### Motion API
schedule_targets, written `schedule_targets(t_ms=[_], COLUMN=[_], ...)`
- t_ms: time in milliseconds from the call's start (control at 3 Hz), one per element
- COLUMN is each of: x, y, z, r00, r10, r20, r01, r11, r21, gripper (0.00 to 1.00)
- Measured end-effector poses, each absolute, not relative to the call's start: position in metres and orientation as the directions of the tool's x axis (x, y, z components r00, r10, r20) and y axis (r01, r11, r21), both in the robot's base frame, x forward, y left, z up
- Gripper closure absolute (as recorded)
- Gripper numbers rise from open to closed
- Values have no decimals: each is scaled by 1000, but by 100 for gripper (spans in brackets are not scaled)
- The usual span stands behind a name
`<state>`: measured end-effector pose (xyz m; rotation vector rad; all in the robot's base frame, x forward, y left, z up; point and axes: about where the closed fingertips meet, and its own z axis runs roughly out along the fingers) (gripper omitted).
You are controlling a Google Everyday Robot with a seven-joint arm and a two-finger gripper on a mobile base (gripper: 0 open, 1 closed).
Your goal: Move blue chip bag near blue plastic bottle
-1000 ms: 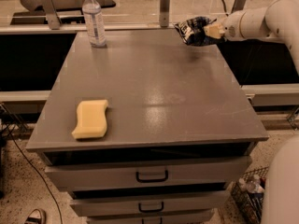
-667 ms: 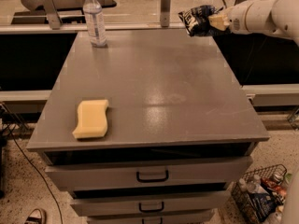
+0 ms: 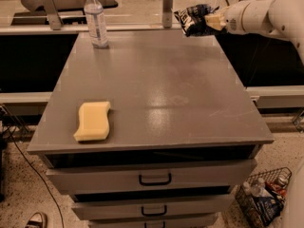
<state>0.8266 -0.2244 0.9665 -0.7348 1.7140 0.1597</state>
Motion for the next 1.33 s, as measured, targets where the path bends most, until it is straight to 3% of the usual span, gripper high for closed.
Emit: schedule_targets(t_ms=[667,1333], x=[822,822], y=[-133,-72], z=[965,942], r00=[-17,-13], r10=[-350,-328], r20=[-937,-945], r01=[-679,-715], r11=[692,664], r21=[-246,-221], gripper=[100,100])
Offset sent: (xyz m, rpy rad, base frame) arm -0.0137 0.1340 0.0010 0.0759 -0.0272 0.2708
